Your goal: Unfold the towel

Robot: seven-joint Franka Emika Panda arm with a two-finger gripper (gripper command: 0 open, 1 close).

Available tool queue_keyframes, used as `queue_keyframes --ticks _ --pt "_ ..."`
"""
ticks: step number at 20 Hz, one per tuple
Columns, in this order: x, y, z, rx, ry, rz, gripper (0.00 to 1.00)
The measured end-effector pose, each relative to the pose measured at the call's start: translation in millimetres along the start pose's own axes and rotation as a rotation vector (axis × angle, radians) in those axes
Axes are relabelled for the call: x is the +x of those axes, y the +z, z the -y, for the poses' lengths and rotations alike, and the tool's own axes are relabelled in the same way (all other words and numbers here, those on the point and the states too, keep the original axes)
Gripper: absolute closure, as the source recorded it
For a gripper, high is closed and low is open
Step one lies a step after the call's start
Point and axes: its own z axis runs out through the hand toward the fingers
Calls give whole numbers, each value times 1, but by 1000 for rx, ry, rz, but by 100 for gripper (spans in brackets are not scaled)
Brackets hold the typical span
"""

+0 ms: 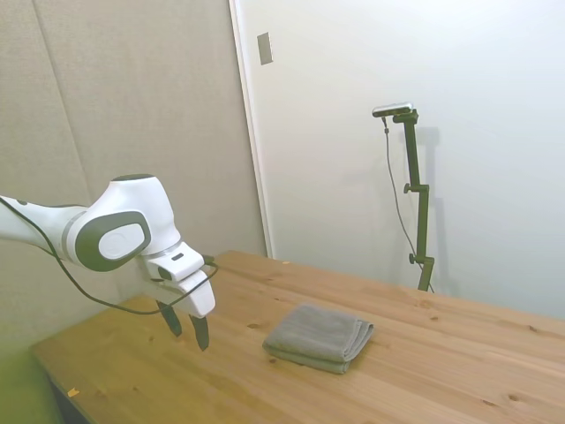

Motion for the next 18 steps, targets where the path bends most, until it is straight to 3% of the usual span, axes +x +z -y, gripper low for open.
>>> queue_keyframes --ticks 5,10,14,18 --pt "21 -6 -7 25 53 8 0" --pt "132 -25 -60 76 193 -33 0" --pt "217 -14 -102 168 249 -29 0" --pt "242 -4 -105 265 240 45 0"
